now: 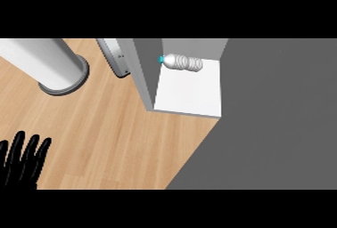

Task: Pick up the bottled water, place it into the cabinet and close the cabinet

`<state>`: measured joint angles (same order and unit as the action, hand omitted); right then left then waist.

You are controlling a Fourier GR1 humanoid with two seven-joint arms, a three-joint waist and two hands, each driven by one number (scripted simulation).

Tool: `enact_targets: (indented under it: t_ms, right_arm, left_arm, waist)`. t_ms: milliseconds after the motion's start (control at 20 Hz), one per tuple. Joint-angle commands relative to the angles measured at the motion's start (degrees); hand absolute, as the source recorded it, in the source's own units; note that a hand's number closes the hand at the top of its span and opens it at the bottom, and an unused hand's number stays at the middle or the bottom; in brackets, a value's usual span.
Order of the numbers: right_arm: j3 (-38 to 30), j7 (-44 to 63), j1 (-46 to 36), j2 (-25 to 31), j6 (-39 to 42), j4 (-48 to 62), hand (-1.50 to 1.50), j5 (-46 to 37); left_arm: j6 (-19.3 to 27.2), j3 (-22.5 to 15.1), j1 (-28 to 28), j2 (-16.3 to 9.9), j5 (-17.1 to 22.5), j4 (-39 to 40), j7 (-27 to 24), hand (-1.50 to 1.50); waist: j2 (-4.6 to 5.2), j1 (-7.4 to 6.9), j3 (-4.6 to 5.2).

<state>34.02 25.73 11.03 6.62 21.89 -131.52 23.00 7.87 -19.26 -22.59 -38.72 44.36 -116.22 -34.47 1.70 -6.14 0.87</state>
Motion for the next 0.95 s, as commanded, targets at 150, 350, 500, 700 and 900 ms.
enact_targets:
  t_ms: [150, 350, 500, 700, 900]
  right_arm:
    - [-10.4, -2.5, -8.3, -6.3, -14.8, 11.3, 1.50, -2.0]
    - [-13.9, -3.1, -19.2, -6.5, -22.2, 19.8, 1.50, -1.1]
    - [-16.2, -3.1, -28.9, -6.5, -28.3, 26.4, 1.50, -0.1]
    - [-18.2, -3.7, -41.8, -6.6, -33.3, 38.9, 1.50, 2.3]
    - [-20.9, -6.0, -53.6, -6.6, -36.6, 51.2, 1.50, 6.1]
  left_arm:
    - [-1.6, 0.1, -0.8, -0.6, 0.5, -0.6, -0.2, -1.50]
    - [-2.6, -0.1, 0.3, -0.4, 0.9, 0.9, 0.3, -1.50]
    - [-3.5, -0.3, 0.1, -0.3, 0.6, 0.7, -0.3, -1.50]
    - [-2.7, 0.4, 1.1, -0.7, 1.6, 0.1, 1.8, -1.50]
    - [-4.1, 0.7, -0.2, -1.0, 1.8, 0.1, 1.4, -1.50]
  waist:
    - [0.64, -1.75, -0.41]
    - [0.78, -2.22, -0.46]
    - [0.32, -2.79, -0.53]
    - [0.09, -1.61, -0.76]
    - [-0.17, -1.85, -0.81]
